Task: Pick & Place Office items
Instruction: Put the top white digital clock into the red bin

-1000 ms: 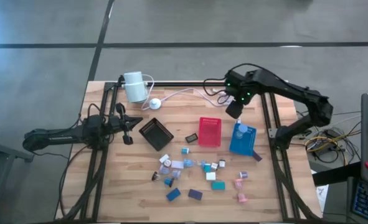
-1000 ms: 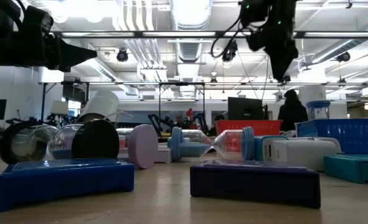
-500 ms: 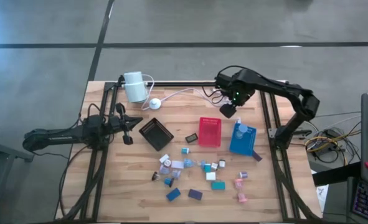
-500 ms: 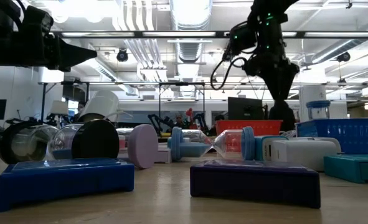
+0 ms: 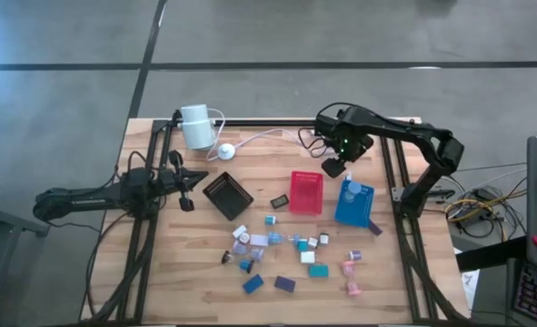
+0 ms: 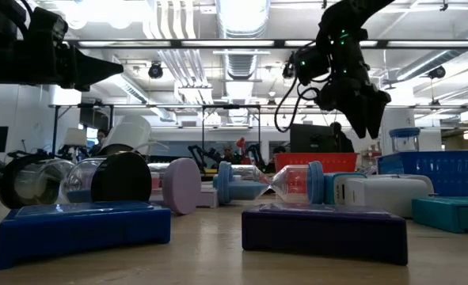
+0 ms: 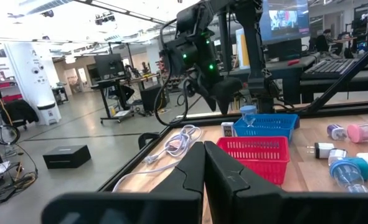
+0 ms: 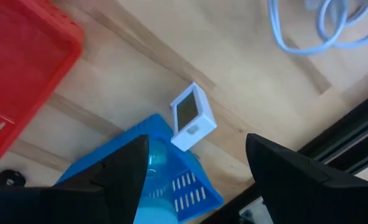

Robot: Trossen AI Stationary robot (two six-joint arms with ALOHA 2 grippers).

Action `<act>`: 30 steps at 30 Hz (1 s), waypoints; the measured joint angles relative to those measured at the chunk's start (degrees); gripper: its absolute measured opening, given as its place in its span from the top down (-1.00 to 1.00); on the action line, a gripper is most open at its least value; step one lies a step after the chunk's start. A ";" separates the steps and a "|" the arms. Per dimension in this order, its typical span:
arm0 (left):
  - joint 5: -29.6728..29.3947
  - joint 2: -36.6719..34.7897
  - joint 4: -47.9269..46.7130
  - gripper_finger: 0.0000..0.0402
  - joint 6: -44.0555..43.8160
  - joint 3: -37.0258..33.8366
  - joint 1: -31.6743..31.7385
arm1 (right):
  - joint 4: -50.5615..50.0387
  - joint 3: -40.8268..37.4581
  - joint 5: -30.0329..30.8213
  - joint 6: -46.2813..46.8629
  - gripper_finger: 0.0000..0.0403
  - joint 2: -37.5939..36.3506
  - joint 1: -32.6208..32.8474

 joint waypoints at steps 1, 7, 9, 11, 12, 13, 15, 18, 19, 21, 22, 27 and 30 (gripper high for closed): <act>0.00 0.00 0.00 0.95 0.02 -0.02 0.00 | 0.25 -0.30 -0.55 0.15 -0.29 0.24 -0.07; 0.00 0.00 0.00 0.95 0.02 -0.02 0.00 | 0.20 -1.49 -1.93 0.20 -0.29 2.65 -0.16; 0.00 0.00 0.02 0.95 0.00 0.00 0.02 | 0.23 -1.62 -1.91 0.00 -0.28 3.59 -0.29; -0.02 0.00 0.02 0.95 0.00 -0.02 0.02 | 0.28 -1.62 -1.91 -0.04 -0.27 4.30 -0.33; -0.02 0.00 0.02 0.95 0.02 0.00 0.00 | 0.26 -1.62 -1.91 -0.07 -0.27 4.64 -0.44; -0.02 0.00 0.01 0.95 0.16 -0.02 0.01 | 0.24 -1.62 -1.91 -0.09 -0.26 5.00 -0.48; -0.03 0.00 0.02 0.95 0.43 -0.02 0.00 | 0.20 -1.62 -1.91 -0.09 -0.25 5.71 -0.64; -0.05 -0.02 0.02 0.95 0.43 -0.02 0.01 | 0.20 -1.62 -1.91 -0.13 -0.23 6.62 -1.07; -0.07 -0.02 0.02 0.95 0.43 -0.01 0.01 | 0.23 -1.62 -1.89 -0.23 -0.22 6.87 -1.24; -0.13 -0.02 0.02 0.95 0.43 -0.02 0.02 | 0.26 -1.60 -1.89 -0.22 -0.20 7.23 -1.33; -0.11 -0.02 0.02 0.95 0.43 -0.01 0.00 | 0.22 -1.60 -1.89 -0.24 -0.19 7.29 -1.40; -0.13 -0.02 0.02 0.95 0.44 -0.02 0.01 | 0.24 -1.62 -1.89 -0.24 -0.12 7.31 -1.60; -0.11 -0.02 0.02 0.95 0.44 -0.02 0.02 | 0.23 -1.68 -1.87 -0.22 -0.08 7.28 -1.83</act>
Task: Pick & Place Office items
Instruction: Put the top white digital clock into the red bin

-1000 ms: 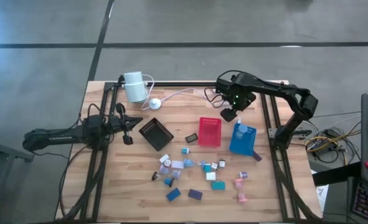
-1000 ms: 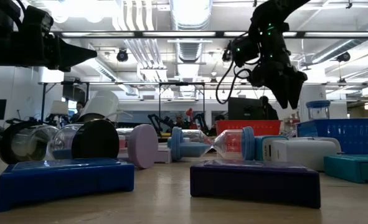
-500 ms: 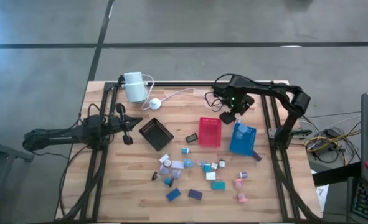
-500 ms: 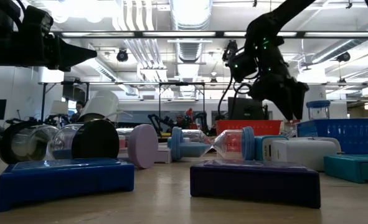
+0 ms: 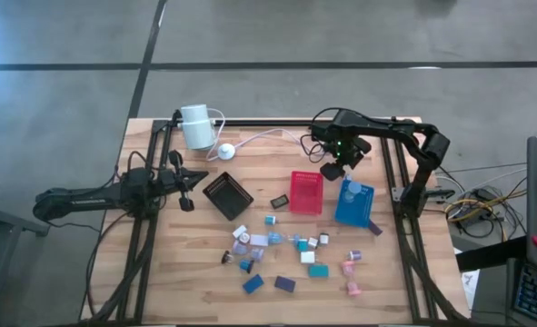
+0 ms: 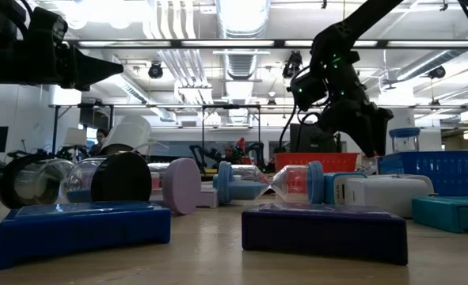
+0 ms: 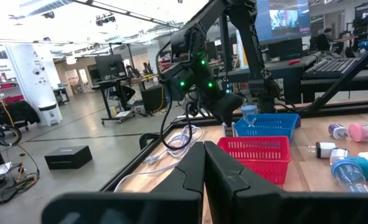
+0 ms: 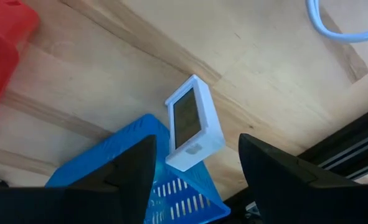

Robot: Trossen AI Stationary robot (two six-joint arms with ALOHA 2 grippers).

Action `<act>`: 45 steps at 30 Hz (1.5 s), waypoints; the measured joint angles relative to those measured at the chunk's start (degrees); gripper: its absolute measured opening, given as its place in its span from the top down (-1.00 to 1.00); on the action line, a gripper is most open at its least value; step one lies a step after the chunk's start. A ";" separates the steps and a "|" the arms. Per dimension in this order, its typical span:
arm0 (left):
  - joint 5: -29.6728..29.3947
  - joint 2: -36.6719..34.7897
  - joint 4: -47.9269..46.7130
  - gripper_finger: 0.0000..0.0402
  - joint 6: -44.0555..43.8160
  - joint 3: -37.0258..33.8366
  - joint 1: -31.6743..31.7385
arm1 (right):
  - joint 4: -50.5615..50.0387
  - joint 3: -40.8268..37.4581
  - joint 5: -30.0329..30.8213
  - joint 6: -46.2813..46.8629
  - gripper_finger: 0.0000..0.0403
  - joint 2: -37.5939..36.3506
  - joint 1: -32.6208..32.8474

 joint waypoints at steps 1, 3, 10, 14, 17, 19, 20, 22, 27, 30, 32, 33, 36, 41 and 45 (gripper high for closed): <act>0.00 0.00 0.00 0.95 0.00 0.00 0.00 | -0.01 -0.06 0.00 0.00 -0.07 0.00 -0.10; 0.00 0.00 0.00 0.95 0.00 0.01 -0.01 | -0.01 -0.10 0.00 0.05 -0.07 0.00 -0.47; 0.02 0.00 0.02 0.95 0.00 0.00 0.00 | -0.74 -0.37 0.12 0.97 -0.07 0.15 -1.90; 0.02 0.00 0.02 0.95 0.00 0.01 -0.01 | -0.89 -1.20 -0.31 1.12 -0.07 0.18 -2.01; 0.04 0.00 0.02 0.95 0.00 0.01 -0.02 | -0.88 -1.54 -0.55 1.26 -0.07 0.24 -1.97; 0.04 0.00 0.01 0.95 0.00 0.00 0.00 | -0.63 -1.57 -0.57 1.25 -0.07 0.24 -1.95; 0.04 0.00 0.02 0.95 0.00 0.02 -0.02 | -0.48 -1.57 -0.57 1.25 -0.07 0.24 -1.95; 0.06 0.00 0.02 0.95 0.00 0.00 -0.02 | -0.45 -1.59 -0.57 1.25 -0.07 0.24 -1.97; 0.07 0.00 0.02 0.95 0.20 0.00 -0.01 | 0.49 -1.94 -0.65 1.18 -0.07 0.28 -1.95; 0.09 0.00 0.02 0.95 0.63 0.02 0.00 | 1.30 -2.41 -0.67 1.09 -0.07 0.77 -1.95; 0.09 0.00 0.01 0.95 0.63 0.00 0.00 | 1.54 -2.71 -0.68 1.03 -0.07 1.35 -1.95; 0.11 0.00 0.00 0.95 0.63 0.00 0.00 | 1.46 -2.72 -0.68 0.88 -0.07 1.65 -1.93; 0.09 0.00 0.02 0.95 0.63 0.00 0.00 | 1.68 -2.72 -0.68 0.59 -0.07 1.97 -1.91; 0.09 0.00 0.01 0.95 0.63 0.02 -0.01 | 2.04 -2.62 -0.66 0.05 -0.05 1.85 -1.92; 0.09 0.00 0.00 0.95 0.63 0.00 0.00 | 2.17 -2.62 -0.63 -0.92 0.08 1.86 -1.93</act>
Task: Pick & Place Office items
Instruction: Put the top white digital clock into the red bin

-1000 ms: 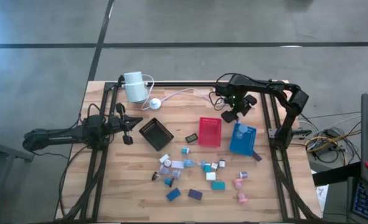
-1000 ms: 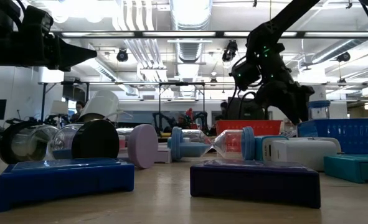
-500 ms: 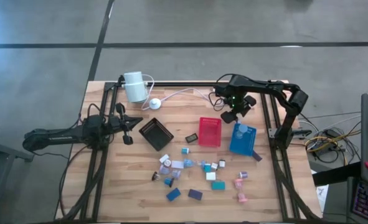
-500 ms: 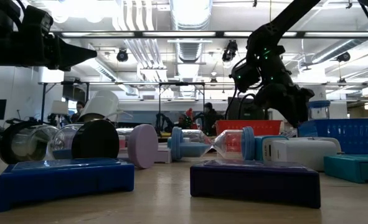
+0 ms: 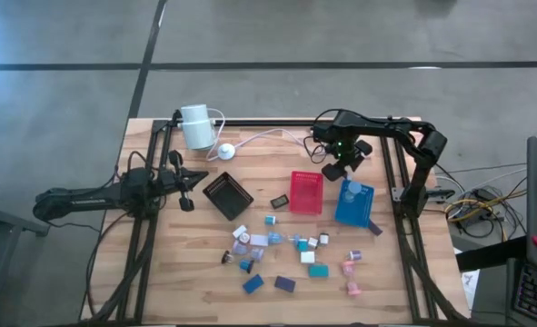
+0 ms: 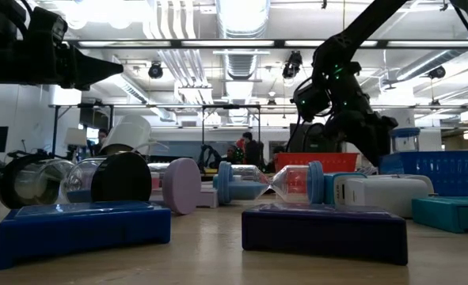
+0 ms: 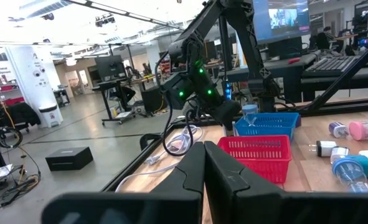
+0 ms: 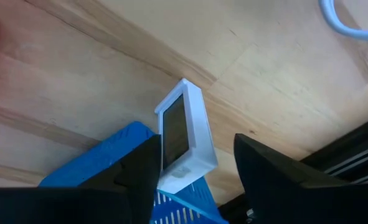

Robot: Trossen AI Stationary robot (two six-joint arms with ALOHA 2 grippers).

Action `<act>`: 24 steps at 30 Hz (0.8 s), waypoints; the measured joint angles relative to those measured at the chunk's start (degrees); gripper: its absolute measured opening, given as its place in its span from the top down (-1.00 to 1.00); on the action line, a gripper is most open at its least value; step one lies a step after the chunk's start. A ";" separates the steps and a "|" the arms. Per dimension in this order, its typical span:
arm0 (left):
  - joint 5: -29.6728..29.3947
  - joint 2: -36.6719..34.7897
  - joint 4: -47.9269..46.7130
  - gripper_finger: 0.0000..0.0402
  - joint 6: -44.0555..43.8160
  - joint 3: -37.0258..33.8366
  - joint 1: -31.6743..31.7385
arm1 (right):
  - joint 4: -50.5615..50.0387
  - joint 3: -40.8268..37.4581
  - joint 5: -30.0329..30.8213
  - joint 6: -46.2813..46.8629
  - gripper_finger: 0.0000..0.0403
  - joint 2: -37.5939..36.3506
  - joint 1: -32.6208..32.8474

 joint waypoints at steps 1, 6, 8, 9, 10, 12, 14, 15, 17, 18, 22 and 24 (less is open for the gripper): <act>0.00 0.00 0.00 0.95 0.00 0.00 0.00 | 0.07 0.00 0.00 -0.18 0.14 0.02 0.00; 0.00 0.00 0.00 0.95 0.00 0.02 0.00 | 0.18 0.00 0.13 -1.18 0.44 0.15 0.00; 0.00 0.00 0.00 0.95 0.00 0.02 0.00 | 0.27 0.00 0.15 -1.29 0.56 0.15 0.00; 0.00 0.00 0.00 0.95 0.00 0.01 -0.01 | 0.31 0.02 0.15 -1.31 0.61 0.15 0.00; 0.00 0.00 0.00 0.95 0.00 0.00 -0.02 | 0.31 0.02 0.15 -1.48 0.66 0.11 -0.07; 0.00 0.00 0.01 0.95 0.00 0.00 -0.02 | 0.31 0.06 0.23 -2.12 0.73 0.01 -0.04; -0.02 0.00 0.00 0.95 0.00 0.00 0.00 | 0.41 0.30 0.51 -2.36 0.78 -0.02 -0.04; -0.02 0.00 0.00 0.95 0.00 0.00 -0.02 | 0.44 0.39 0.56 -2.38 0.80 -0.02 -0.04; -0.02 0.00 0.00 0.95 0.00 0.00 -0.02 | 0.41 0.80 0.76 -2.69 0.81 -0.02 -0.04; -0.02 0.00 0.00 0.95 0.00 0.00 0.00 | 0.42 1.08 0.79 -2.92 0.82 -0.02 -0.02; -0.04 0.00 0.00 0.95 0.00 0.00 0.00 | 0.40 2.37 0.81 -3.03 0.82 -0.19 -0.02; -0.04 0.02 0.00 0.95 0.00 0.00 -0.02 | 0.42 3.08 0.83 -3.06 0.82 -0.22 -0.02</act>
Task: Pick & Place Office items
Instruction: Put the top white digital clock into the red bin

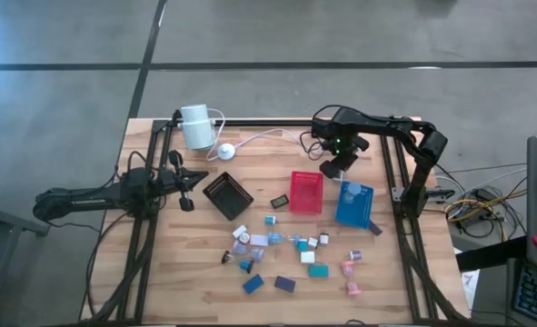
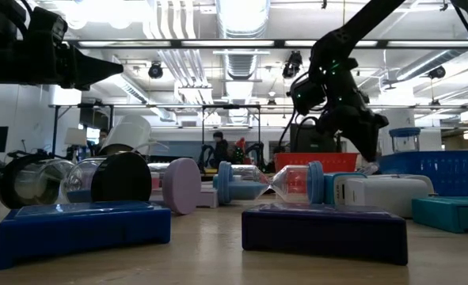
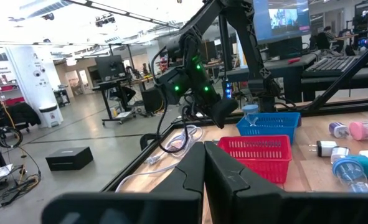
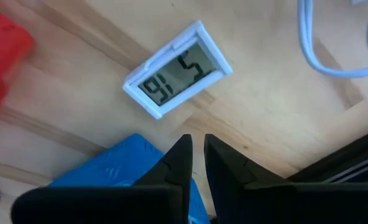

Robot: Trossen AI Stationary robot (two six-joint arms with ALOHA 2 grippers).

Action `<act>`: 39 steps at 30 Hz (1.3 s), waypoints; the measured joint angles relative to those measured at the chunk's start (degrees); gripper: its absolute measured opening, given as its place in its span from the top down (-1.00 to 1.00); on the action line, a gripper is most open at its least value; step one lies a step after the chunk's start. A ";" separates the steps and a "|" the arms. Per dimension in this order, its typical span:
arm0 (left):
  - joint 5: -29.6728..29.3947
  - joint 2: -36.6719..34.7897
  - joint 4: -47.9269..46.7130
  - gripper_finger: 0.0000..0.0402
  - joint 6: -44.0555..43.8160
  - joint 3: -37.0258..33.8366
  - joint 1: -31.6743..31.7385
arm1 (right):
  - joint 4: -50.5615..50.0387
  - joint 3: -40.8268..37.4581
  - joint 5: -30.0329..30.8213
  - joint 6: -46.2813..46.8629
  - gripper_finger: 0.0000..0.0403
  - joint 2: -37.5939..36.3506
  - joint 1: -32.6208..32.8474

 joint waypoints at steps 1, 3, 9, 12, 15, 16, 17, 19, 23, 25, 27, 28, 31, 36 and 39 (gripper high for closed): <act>0.00 0.00 0.00 0.95 0.00 0.01 0.02 | -0.02 0.28 0.00 -0.02 0.82 0.00 0.00; 0.00 0.00 0.02 0.95 0.00 0.00 0.00 | 0.11 0.79 0.00 -0.58 0.82 0.00 0.01; 0.00 0.00 0.00 0.95 0.00 0.01 0.01 | 0.62 1.60 0.81 -11.83 0.79 0.00 0.49; 0.00 0.00 0.00 0.95 0.00 0.01 0.01 | 1.55 1.60 3.62 -19.53 0.73 0.00 1.10; -0.01 0.00 0.00 0.95 0.00 0.00 0.01 | 2.95 1.60 3.58 -24.63 0.60 0.00 1.77; -0.01 0.00 0.00 0.95 0.00 0.00 0.02 | 3.53 1.60 2.81 -25.79 0.55 0.00 1.98; 0.00 0.00 0.00 0.95 0.00 0.01 0.00 | 4.04 1.60 1.74 -26.90 0.48 0.00 2.08; 0.00 0.00 0.02 0.95 0.02 0.00 0.01 | 4.35 1.58 0.46 -28.09 0.35 0.00 2.23; -0.03 0.00 0.00 0.95 0.22 0.02 0.00 | 4.56 1.56 0.07 -28.47 0.04 0.00 2.12; 0.00 0.00 0.00 0.95 0.22 0.00 0.02 | 4.65 1.56 -0.03 -28.29 -0.13 0.00 2.27; -0.03 0.00 0.00 0.95 0.22 0.01 0.01 | 4.90 1.54 -0.04 -28.27 -0.29 0.19 2.70; -0.02 0.00 0.00 0.95 0.22 0.00 0.00 | 5.13 1.52 -0.04 -28.28 -0.36 0.34 2.84; -0.01 0.00 0.00 0.95 0.22 0.00 0.01 | 7.11 1.42 1.25 -28.26 -0.55 0.79 3.56; 0.00 0.00 0.02 0.95 0.22 0.00 0.02 | 7.45 1.24 2.89 -28.01 -0.74 2.08 3.78; 0.00 0.00 0.00 0.95 0.22 0.01 0.01 | 7.41 0.57 4.09 -27.74 -0.76 2.36 3.82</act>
